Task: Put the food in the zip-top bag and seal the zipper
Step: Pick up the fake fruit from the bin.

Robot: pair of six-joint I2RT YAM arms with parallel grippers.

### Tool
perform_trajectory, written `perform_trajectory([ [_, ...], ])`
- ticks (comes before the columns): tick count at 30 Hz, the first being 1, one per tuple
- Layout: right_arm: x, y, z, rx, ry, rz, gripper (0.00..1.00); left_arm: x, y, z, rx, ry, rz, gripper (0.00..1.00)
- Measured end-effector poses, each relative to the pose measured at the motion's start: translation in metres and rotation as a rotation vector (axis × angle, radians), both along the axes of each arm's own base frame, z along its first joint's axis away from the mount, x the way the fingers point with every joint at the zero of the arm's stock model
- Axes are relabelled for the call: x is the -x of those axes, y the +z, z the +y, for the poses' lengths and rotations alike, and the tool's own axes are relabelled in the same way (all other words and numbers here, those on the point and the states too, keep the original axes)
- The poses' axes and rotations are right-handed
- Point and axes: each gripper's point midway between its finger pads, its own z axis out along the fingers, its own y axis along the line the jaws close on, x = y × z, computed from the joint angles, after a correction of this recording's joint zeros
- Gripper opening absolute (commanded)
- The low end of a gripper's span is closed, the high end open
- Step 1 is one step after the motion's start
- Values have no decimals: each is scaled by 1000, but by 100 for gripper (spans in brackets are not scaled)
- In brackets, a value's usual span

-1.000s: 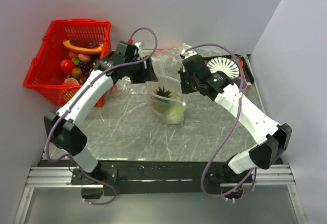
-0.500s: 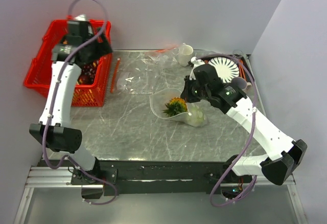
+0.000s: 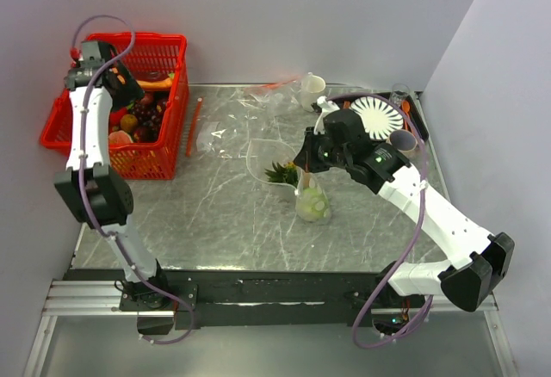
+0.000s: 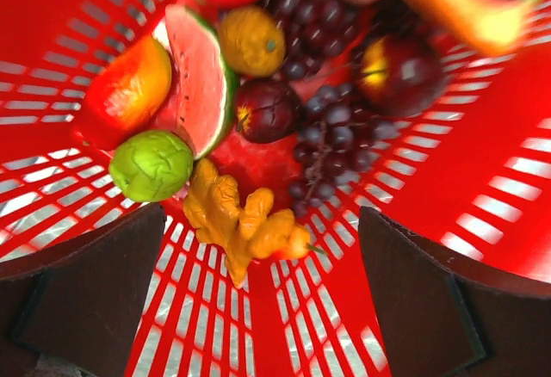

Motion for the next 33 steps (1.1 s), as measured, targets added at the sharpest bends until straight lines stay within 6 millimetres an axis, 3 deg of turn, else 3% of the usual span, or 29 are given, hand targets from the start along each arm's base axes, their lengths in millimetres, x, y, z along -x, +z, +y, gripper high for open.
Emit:
perform_trajectory([
  [6,-4,0,5,-23,14,-4,0,-18,-74,2,34,-15,164,99],
  [10,-4,-3,7,-35,24,2,0,-30,-109,1,64,-27,220,99],
  [13,-6,-3,8,-45,29,3,0,-38,-131,0,93,-35,250,96],
  [21,-7,-2,9,-56,36,2,0,-52,-163,11,125,0,261,90],
  [23,-8,-2,10,-57,38,5,0,-55,-170,15,127,10,257,83],
  [27,-9,-5,11,-57,40,9,0,-61,-181,22,150,35,240,48],
  [33,-11,-8,12,-52,37,16,0,-66,-180,22,196,39,199,23],
])
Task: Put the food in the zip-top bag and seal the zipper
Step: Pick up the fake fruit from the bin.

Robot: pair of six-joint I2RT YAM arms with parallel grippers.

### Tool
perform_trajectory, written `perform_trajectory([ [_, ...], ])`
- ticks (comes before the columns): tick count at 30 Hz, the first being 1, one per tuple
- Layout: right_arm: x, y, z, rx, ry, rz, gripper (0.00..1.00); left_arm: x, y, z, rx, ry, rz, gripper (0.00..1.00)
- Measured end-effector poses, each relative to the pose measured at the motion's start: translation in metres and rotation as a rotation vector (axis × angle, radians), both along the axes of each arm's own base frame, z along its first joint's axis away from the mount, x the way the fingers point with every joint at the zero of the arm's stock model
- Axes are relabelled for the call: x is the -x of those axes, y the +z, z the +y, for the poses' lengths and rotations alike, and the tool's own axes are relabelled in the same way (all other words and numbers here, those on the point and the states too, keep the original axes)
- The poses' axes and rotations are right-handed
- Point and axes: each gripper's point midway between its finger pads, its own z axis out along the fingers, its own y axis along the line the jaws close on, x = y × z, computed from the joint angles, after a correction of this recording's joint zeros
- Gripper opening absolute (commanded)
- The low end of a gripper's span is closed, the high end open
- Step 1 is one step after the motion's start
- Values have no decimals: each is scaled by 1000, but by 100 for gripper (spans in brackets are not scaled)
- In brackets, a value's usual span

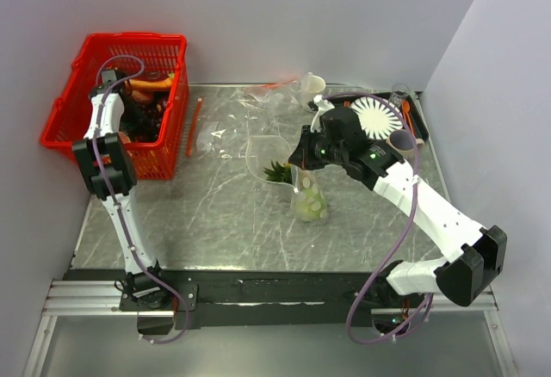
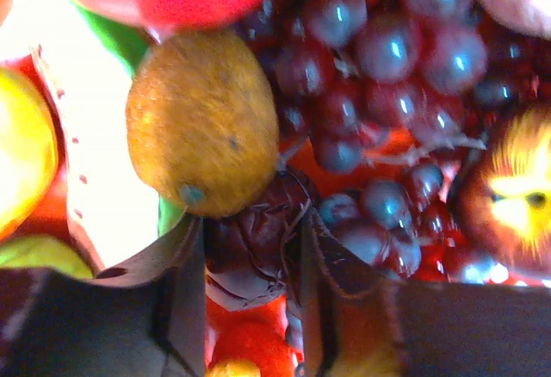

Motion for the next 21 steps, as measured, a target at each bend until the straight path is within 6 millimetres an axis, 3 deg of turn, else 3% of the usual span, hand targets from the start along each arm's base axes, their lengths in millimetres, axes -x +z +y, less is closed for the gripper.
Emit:
perform_trajectory([
  [5,-1,-1,0,2,-2,2,0,11,25,-9,12,-12,-28,21],
  [14,-6,-10,-1,19,-14,20,0,38,138,-24,-22,-40,-244,20],
  [21,-8,-10,-3,15,-22,25,0,42,174,-40,16,-88,-337,23],
])
